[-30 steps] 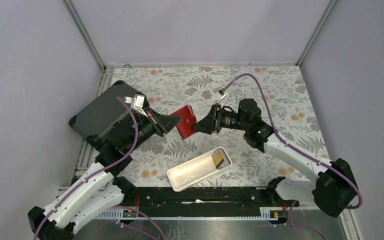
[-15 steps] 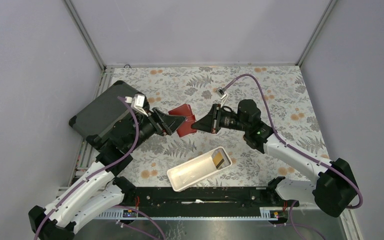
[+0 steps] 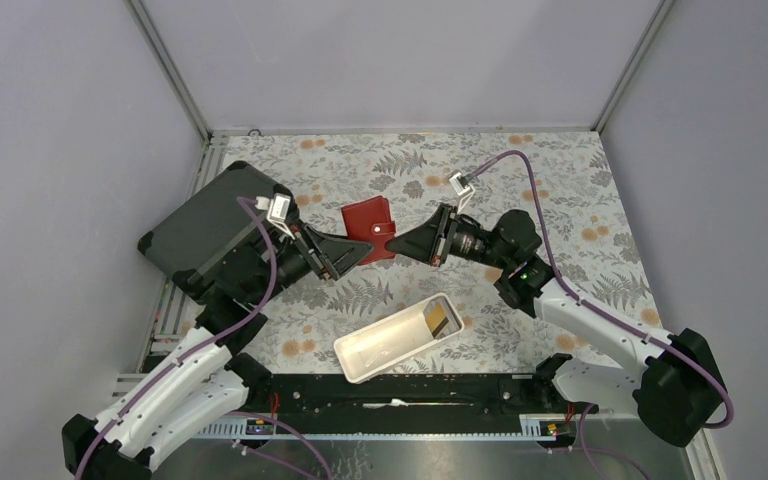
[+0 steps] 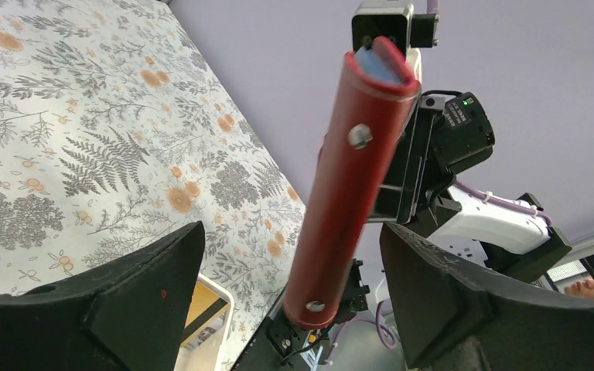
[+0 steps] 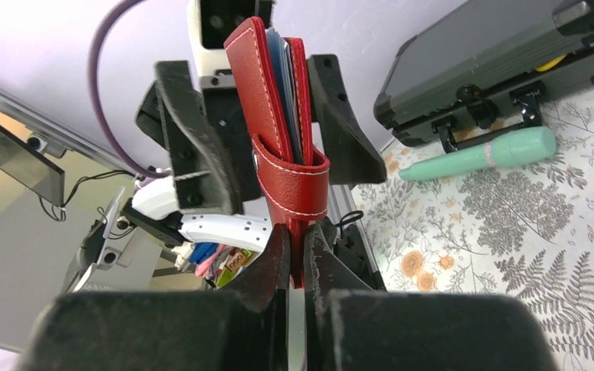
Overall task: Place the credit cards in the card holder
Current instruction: Open the card holder at the center of the board.
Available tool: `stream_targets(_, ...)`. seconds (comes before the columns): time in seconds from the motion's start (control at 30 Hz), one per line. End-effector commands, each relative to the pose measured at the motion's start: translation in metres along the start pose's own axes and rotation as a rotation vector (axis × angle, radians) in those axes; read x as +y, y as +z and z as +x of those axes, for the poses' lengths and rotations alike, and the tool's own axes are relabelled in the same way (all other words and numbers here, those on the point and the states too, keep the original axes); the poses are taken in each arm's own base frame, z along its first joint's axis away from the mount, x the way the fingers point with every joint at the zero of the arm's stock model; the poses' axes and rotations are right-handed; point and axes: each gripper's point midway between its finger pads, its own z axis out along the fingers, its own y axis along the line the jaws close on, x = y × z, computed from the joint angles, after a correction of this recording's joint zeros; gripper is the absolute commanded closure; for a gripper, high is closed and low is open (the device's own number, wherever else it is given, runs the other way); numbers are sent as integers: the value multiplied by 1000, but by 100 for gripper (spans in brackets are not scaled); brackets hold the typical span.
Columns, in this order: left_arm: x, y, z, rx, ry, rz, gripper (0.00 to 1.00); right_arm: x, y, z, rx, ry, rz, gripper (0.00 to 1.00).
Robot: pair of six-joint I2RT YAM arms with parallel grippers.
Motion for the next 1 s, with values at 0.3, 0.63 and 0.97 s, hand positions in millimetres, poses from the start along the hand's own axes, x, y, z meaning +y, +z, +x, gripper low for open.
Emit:
stream_targets(0.3,-29,-3,-12,-65,-16,179,37,32,2,-19,-69,-38,-112,100)
stream_targets(0.63,-28,3,-8,-37,-39,197,57,17,4,-9,-26,-21,-65,100)
stream_targets(0.97,-9,9,-1,78,-30,75,100,-9,-3,-11,34,-178,137,93)
